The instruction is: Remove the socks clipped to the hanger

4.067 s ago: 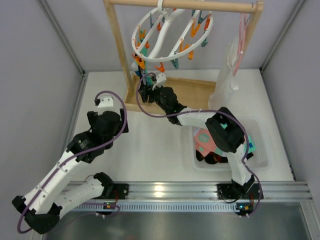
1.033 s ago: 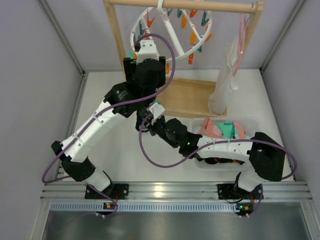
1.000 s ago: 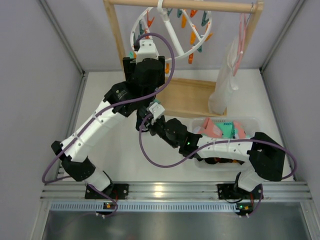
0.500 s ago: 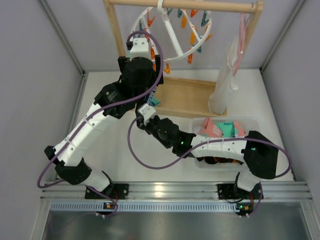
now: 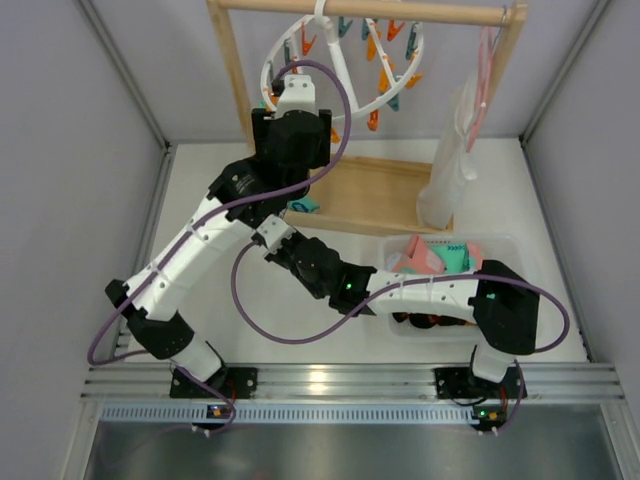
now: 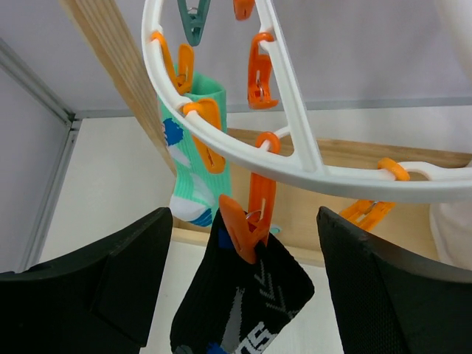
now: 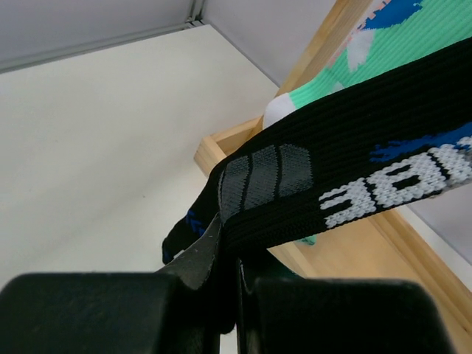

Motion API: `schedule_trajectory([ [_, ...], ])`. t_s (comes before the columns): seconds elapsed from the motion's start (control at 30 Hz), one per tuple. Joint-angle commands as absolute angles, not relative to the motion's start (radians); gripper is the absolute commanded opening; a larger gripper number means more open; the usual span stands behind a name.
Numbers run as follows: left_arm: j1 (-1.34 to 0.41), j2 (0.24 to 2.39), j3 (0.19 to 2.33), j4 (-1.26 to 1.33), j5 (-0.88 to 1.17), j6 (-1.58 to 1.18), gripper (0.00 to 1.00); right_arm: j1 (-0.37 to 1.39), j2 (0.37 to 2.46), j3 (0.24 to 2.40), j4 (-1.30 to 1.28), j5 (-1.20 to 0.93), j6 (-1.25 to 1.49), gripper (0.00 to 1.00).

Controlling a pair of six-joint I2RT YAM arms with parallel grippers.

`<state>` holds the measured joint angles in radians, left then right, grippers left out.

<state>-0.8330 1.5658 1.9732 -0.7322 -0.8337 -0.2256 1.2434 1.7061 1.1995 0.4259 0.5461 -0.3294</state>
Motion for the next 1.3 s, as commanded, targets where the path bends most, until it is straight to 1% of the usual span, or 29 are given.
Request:
schedule_trajectory([
  [0.0, -0.83, 1.6, 2.013, -0.704, -0.896, -0.187, 0.83, 1.278, 1.724, 1.246, 0.397, 0.528, -0.36, 0.0],
  [0.27, -0.828, 1.667, 2.037, -0.704, -0.979, -0.17, 0.75, 1.281, 1.723, 1.235, 0.4, 0.499, -0.37, 0.0],
  [0.33, -0.828, 1.686, 2.055, -0.701, -1.003, -0.16, 0.7, 1.282, 1.724, 1.233, 0.402, 0.495, -0.373, 0.0],
  [0.43, -0.828, 1.698, 2.074, -0.703, -1.028, -0.143, 0.68, 1.282, 1.73, 1.232, 0.403, 0.486, -0.374, 0.0],
  [0.53, -0.828, 1.704, 2.092, -0.703, -1.04, -0.13, 0.64, 1.282, 1.743, 1.229, 0.408, 0.485, -0.376, 0.0],
  [0.67, -0.828, 1.716, 2.112, -0.699, -1.049, -0.117, 0.52, 1.282, 1.755, 1.229, 0.41, 0.476, -0.37, 0.0],
  [0.77, -0.828, 1.724, 2.114, -0.699, -1.046, -0.115, 0.45, 1.282, 1.755, 1.23, 0.408, 0.472, -0.37, 0.0],
  [0.87, -0.827, 1.733, 2.117, -0.7, -1.04, -0.117, 0.42, 1.284, 1.753, 1.226, 0.408, 0.471, -0.368, 0.0],
  [1.0, -0.824, 1.74, 2.118, -0.699, -1.032, -0.123, 0.41, 1.282, 1.747, 1.213, 0.414, 0.471, -0.37, 0.0],
  [1.07, -0.822, 1.741, 2.118, -0.699, -1.028, -0.127, 0.5, 1.284, 1.741, 1.207, 0.417, 0.471, -0.371, 0.0],
  [1.1, -0.821, 1.746, 2.12, -0.699, -1.026, -0.127, 0.51, 1.282, 1.738, 1.206, 0.417, 0.469, -0.37, 0.0],
  [1.17, -0.819, 1.752, 2.125, -0.699, -1.031, -0.124, 0.49, 1.284, 1.736, 1.204, 0.417, 0.466, -0.371, 0.0],
  [1.2, -0.818, 1.756, 2.126, -0.699, -1.029, -0.123, 0.45, 1.282, 1.735, 1.204, 0.417, 0.465, -0.371, 0.0],
  [1.23, -0.816, 1.758, 2.128, -0.699, -1.031, -0.123, 0.39, 1.284, 1.733, 1.204, 0.419, 0.463, -0.37, 0.0],
  [1.27, -0.815, 1.758, 2.128, -0.699, -1.031, -0.123, 0.37, 1.282, 1.732, 1.203, 0.417, 0.463, -0.371, 0.0],
])
